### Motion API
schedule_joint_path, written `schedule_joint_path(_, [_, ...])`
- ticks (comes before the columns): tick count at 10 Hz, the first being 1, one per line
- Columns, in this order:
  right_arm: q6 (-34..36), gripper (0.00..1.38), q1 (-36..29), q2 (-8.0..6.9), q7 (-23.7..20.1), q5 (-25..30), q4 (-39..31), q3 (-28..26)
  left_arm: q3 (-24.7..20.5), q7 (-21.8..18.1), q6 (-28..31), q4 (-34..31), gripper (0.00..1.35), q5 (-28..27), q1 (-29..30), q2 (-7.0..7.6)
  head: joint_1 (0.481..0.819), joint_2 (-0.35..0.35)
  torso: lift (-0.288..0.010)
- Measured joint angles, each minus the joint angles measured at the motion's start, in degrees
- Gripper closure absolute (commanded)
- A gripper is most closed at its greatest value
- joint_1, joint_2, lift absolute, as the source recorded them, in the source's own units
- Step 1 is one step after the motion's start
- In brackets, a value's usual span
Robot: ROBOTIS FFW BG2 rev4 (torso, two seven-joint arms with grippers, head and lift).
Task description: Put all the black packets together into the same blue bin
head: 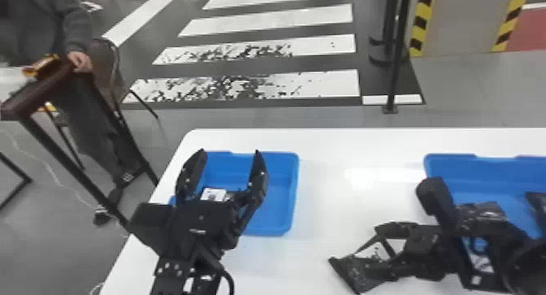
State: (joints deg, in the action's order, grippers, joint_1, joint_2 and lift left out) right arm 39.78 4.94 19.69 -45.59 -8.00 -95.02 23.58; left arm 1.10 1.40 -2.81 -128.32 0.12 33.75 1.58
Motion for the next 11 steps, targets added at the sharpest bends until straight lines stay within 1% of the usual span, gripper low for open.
schedule_joint_path(2, [3.69, 0.12, 0.72, 0.0, -0.38, 2.42, -2.25, 1.09, -0.07, 0.0, 0.31, 0.0, 0.19, 0.2, -0.01, -0.07, 0.695, 0.242, -0.11])
schedule_joint_path(3, [4.99, 0.12, 1.56, -0.01, -0.81, 2.84, -2.29, 2.21, -0.05, 0.0, 0.4, 0.05, 0.19, 0.22, -0.12, -0.08, 0.695, 0.248, -0.11])
schedule_joint_path(6, [7.39, 0.12, 3.23, -0.09, -1.76, 2.52, -0.22, 3.82, 0.04, 0.0, 0.42, 0.38, 0.19, 0.23, -0.3, -0.09, 0.695, 0.252, -0.11])
schedule_joint_path(7, [8.6, 0.17, 3.79, -0.09, -1.98, 3.14, -0.2, 4.42, 0.04, 0.0, 0.42, 0.49, 0.19, 0.23, -0.3, -0.09, 0.695, 0.251, -0.11])
schedule_joint_path(8, [10.42, 0.47, 4.41, -0.09, -2.12, 4.36, -0.36, 5.22, -0.06, 0.0, 0.42, 0.57, 0.19, 0.23, -0.29, -0.09, 0.695, 0.25, -0.11])
schedule_joint_path(9, [12.53, 0.7, 4.97, -0.09, -2.14, 5.93, -0.78, 5.99, -0.16, 0.0, 0.37, 0.72, 0.19, 0.23, -0.29, -0.14, 0.695, 0.246, -0.11])
schedule_joint_path(10, [14.17, 0.79, 5.23, -0.1, -2.09, 6.99, -1.28, 6.41, -0.18, 0.0, 0.23, 0.83, 0.19, 0.23, -0.37, -0.17, 0.695, 0.244, -0.11])
schedule_joint_path(11, [15.91, 1.08, 5.32, -0.16, -2.05, 7.98, -1.84, 6.56, -0.22, 0.0, 0.11, 0.98, 0.19, 0.23, -0.39, -0.17, 0.695, 0.237, -0.11])
